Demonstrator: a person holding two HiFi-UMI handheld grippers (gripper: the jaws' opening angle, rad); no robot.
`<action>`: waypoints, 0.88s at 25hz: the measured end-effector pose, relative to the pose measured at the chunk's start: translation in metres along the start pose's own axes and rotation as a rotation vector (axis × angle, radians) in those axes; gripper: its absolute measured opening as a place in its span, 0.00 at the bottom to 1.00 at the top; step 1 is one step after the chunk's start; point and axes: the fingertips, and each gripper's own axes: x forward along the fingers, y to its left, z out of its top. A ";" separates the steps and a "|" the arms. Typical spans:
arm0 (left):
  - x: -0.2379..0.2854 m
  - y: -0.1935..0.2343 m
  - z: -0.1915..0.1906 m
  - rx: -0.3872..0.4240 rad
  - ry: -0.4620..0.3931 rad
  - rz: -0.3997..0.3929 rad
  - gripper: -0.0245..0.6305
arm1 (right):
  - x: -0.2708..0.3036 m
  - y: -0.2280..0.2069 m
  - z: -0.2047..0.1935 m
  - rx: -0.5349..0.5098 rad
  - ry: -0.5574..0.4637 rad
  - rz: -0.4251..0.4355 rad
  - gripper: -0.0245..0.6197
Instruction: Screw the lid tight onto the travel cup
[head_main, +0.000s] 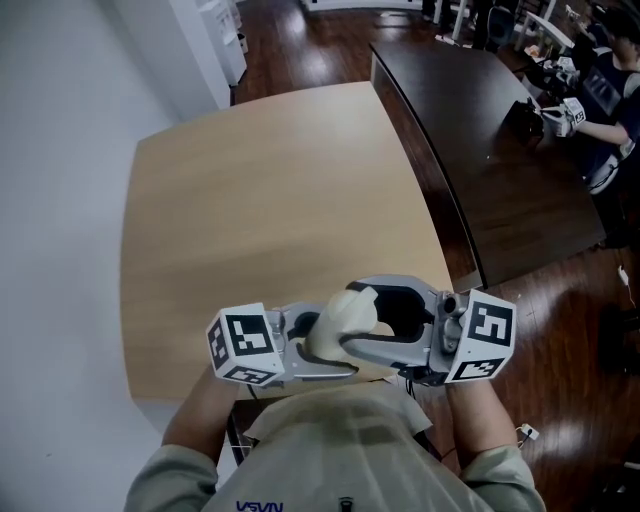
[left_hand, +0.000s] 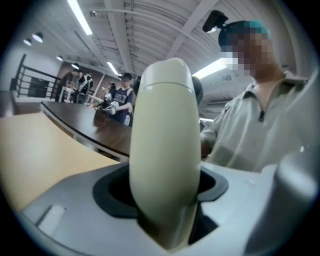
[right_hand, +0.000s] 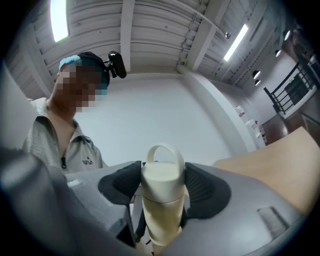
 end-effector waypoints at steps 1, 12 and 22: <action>0.001 0.010 -0.001 0.006 0.002 0.063 0.52 | 0.000 -0.007 -0.001 0.000 -0.007 -0.046 0.46; -0.007 0.106 -0.016 0.041 -0.002 0.841 0.52 | -0.006 -0.068 -0.020 0.015 -0.090 -0.574 0.46; -0.009 0.116 -0.034 -0.032 -0.016 0.972 0.52 | -0.005 -0.077 -0.029 0.007 -0.118 -0.727 0.46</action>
